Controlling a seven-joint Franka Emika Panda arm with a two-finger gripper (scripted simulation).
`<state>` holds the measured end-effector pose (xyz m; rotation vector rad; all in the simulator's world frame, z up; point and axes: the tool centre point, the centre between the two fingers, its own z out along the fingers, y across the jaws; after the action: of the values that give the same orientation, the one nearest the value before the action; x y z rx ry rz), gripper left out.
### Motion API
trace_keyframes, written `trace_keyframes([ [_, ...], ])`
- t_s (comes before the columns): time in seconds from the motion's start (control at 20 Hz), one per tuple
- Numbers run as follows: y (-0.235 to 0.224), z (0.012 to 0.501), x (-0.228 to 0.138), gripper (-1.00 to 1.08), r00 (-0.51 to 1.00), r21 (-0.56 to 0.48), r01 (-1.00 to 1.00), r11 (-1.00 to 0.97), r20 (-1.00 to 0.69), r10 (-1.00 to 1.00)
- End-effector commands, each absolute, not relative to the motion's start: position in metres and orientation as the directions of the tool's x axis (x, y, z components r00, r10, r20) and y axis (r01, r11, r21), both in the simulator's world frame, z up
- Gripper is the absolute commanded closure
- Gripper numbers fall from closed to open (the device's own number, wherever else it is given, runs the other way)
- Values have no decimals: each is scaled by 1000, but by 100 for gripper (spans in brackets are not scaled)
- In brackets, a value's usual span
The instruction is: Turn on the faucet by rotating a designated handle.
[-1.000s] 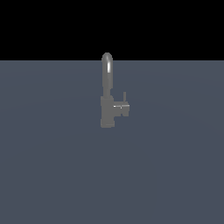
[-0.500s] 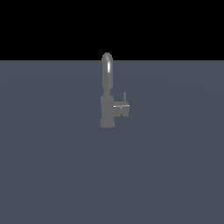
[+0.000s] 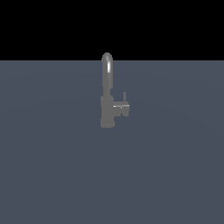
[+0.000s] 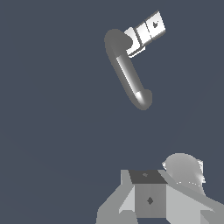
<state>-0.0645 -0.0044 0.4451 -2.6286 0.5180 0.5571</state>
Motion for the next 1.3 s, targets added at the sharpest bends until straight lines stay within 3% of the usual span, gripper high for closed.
trace_keyframes([
  [0.0, -8, 436, -51, 108, 825, -316, -469, -825, -491, -281],
  [0.65, -27, 380, 13, 108, 652, -337, -669, -663, -695, -305],
  [1.25, -45, 307, 61, 108, 433, -284, -841, -461, -864, -257],
])
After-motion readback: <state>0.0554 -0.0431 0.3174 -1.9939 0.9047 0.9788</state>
